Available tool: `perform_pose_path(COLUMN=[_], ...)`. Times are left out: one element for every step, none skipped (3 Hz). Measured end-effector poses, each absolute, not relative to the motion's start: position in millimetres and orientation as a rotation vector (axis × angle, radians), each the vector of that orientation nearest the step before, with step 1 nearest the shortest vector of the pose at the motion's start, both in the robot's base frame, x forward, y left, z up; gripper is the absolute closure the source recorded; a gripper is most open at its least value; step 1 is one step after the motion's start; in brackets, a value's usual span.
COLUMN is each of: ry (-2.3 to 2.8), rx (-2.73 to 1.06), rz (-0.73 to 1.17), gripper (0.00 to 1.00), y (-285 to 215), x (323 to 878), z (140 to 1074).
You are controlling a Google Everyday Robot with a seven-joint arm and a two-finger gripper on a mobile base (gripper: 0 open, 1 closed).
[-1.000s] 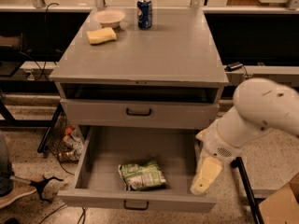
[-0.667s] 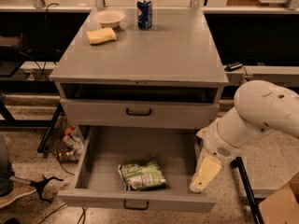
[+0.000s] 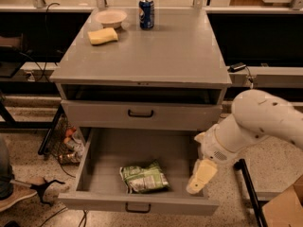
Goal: Pick green jalapeno chip bag from middle drawer and place on counter
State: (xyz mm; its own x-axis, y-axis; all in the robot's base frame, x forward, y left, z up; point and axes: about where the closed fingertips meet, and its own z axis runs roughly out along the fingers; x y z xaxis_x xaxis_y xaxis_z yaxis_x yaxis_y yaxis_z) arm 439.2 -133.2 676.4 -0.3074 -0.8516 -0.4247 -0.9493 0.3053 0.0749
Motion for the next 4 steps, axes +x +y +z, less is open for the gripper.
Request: perform_pose_path(ry=[2.240,2.191,2.177,2.184], rx=[-1.597,-1.549,-1.448,-1.402], rz=[0.462,0.471,0.508,0.533], gripper=[0.00,0.00,0.00,0.00], y=[-112,-88,-66,-52], x=[470,507,539,549], z=[625,573,510,477])
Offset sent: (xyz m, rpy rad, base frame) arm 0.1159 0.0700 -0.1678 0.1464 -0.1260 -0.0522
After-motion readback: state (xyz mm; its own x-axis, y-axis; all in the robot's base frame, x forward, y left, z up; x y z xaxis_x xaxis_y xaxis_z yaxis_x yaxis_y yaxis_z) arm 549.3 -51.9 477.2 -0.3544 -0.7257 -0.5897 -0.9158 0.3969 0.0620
